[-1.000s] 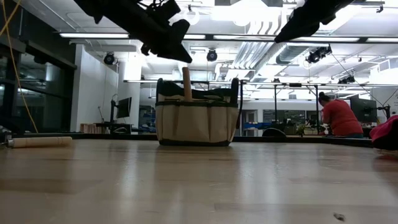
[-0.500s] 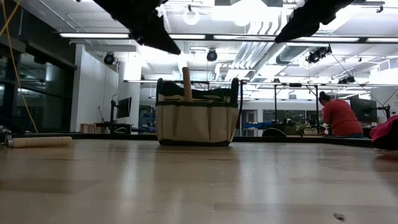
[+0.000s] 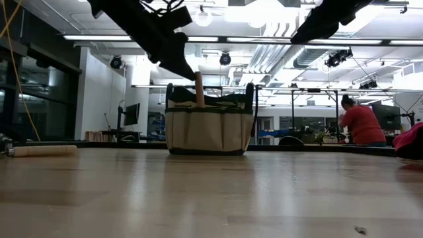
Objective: Pick & Place Garden tools in Gardening bag
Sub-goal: Put the hand rake into the gardening bag
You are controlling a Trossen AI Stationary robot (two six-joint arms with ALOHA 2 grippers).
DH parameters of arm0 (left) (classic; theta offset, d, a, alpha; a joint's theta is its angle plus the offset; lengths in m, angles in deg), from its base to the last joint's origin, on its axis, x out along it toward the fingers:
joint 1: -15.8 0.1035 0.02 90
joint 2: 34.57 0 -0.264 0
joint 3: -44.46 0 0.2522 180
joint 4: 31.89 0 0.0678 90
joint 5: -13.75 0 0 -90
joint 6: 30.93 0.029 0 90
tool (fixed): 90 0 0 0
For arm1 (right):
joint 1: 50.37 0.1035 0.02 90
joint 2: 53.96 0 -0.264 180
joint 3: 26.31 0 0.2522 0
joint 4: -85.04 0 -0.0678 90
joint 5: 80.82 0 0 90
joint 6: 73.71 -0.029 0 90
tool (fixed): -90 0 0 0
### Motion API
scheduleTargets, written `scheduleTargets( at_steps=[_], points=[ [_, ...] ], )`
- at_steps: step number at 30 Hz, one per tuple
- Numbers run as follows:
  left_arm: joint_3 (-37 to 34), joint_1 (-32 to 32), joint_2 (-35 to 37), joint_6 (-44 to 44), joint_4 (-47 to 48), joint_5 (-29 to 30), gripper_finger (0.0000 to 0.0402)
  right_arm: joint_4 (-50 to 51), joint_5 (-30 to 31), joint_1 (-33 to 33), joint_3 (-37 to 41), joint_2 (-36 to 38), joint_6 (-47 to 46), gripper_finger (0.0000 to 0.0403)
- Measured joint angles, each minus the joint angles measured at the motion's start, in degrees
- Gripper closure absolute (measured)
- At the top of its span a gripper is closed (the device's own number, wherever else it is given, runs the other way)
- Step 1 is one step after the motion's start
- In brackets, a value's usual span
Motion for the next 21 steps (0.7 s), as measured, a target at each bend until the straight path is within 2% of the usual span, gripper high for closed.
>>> scheduleTargets(
  at_steps=[10, 16, 21],
  points=[
    [0.0, 4.1, -0.2, -0.2, -5.9, -1.0, 0.0402, 0.0, 0.0, 0.0, 0.0, 0.0, 0.1, 0.016],
    [0.0, 4.2, -0.1, -0.8, -3.2, 0.4, 0.0402, 0.6, 0.0, 0.0, 0.0, 0.0, 0.1, 0.016],
    [0.0, 3.2, 2.3, 1.3, 0.6, -1.6, 0.0402, 1.6, 0.0, 0.0, 0.0, 0.0, 0.0, 0.016]
  ],
)
